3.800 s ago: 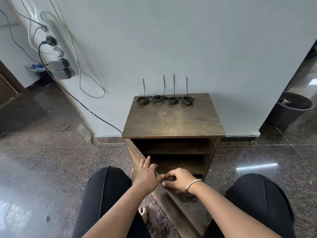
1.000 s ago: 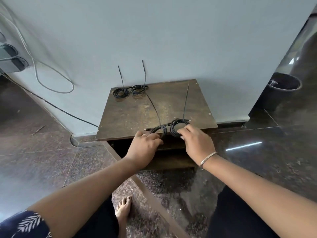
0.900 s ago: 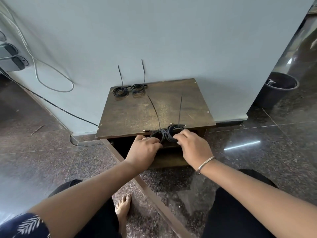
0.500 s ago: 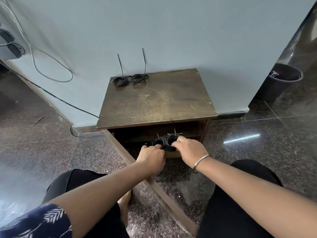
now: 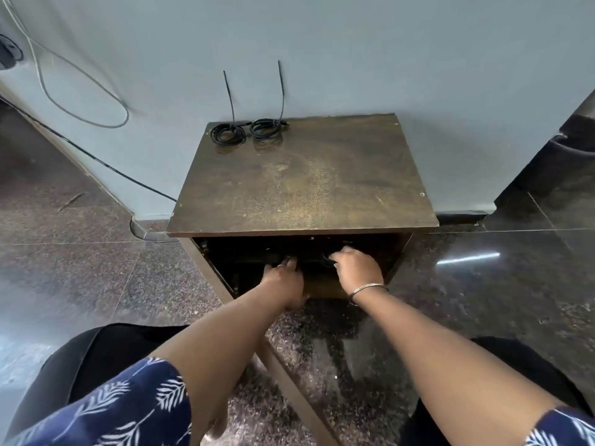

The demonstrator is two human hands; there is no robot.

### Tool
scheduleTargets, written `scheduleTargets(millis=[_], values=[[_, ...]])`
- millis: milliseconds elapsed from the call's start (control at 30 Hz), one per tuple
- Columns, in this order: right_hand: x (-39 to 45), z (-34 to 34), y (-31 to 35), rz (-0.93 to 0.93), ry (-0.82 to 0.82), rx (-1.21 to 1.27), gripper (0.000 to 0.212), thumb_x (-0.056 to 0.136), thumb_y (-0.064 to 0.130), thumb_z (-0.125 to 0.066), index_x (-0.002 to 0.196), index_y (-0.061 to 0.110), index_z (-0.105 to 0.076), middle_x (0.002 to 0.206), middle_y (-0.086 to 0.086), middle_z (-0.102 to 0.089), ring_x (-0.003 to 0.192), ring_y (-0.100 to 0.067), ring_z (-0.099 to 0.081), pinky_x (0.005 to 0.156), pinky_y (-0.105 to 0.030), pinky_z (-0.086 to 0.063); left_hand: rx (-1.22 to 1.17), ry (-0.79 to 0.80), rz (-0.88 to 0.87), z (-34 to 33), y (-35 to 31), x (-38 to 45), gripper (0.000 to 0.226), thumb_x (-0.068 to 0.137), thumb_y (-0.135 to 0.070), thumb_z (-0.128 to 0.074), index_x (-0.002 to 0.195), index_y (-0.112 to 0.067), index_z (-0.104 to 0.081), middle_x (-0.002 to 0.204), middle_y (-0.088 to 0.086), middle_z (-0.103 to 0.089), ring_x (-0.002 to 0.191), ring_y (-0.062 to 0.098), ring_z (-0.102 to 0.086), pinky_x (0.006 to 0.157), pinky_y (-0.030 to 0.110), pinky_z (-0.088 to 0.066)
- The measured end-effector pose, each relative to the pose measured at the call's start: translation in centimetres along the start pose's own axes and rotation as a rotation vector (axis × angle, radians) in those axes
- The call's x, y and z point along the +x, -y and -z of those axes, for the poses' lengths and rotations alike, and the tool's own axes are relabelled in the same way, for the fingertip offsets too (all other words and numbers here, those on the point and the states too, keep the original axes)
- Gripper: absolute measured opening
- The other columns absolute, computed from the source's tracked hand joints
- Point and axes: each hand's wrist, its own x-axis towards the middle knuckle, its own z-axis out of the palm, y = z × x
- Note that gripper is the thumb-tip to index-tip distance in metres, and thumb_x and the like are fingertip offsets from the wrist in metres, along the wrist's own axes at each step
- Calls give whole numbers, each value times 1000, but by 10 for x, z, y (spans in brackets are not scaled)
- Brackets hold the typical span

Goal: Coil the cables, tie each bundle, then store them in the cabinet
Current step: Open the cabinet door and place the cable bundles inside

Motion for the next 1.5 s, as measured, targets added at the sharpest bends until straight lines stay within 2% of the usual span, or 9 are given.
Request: scheduleTargets(millis=[300,633,767,900,967,1033,1200,1400,1500], values=[[37,-24,-20,-118,-15,64,33,97,20,-45,125,20,-63,123,-10,-63,111,-32,-59,87,-33,-46,82,94,-23,-9,7,50,73,96,-53,-35,149,-7,-17,160,10,2,147,24,-1,109,48,-26],[52,-35,-24,-150,68,35,41,91,10,-47,131,15,-53,107,-17,-69,101,-37,-62,77,-38,-48,30,85,-36,-2,8,67,68,96,-43,-39,149,-7,-17,160,11,5,147,23,1,114,43,-19],[46,-27,-19,-110,34,72,49,89,10,-49,136,23,-49,106,-17,-69,99,-38,-62,72,-37,-48,49,36,-52,5,7,59,62,98,-41,-36,148,-6,-23,160,12,0,147,25,-6,114,42,-23],[37,-13,-9,-81,20,119,52,88,14,-52,138,30,-49,119,-14,-66,107,-36,-60,84,-38,-49,-28,-22,-34,17,4,44,51,98,-41,-37,138,-8,-43,154,13,-27,132,29,-41,99,39,-43],[31,-5,-4,-67,5,136,46,89,19,-55,133,29,-54,119,-13,-66,108,-36,-60,85,-37,-49,-43,-101,-18,23,4,35,47,99,-41,-34,130,-9,-49,138,14,-49,120,29,-53,89,37,-47],[25,4,2,-52,-13,154,37,88,25,-56,125,25,-61,116,-13,-68,107,-35,-61,83,-36,-49,-56,-181,-20,29,6,25,45,99,-41,-34,122,-8,-54,123,13,-60,110,29,-59,82,35,-48],[4,32,19,1,-75,142,24,86,34,-55,95,17,-70,97,-14,-71,95,-35,-64,70,-34,-48,-78,-292,-71,44,13,-3,39,98,-37,-37,103,-9,-64,104,13,-68,95,31,-64,66,33,-41],[-27,66,32,35,-168,92,25,85,39,-53,79,18,-67,86,-8,-71,85,-31,-65,61,-32,-42,-134,-357,-111,62,19,-38,39,97,-39,-39,89,-12,-65,95,9,-69,89,29,-64,64,31,-40],[-37,81,35,36,-208,100,24,82,38,-54,68,20,-60,79,-5,-70,79,-29,-64,58,-31,-39,-133,-410,-129,71,21,-51,40,97,-42,-36,76,-16,-58,82,6,-65,74,25,-61,59,30,-42]])
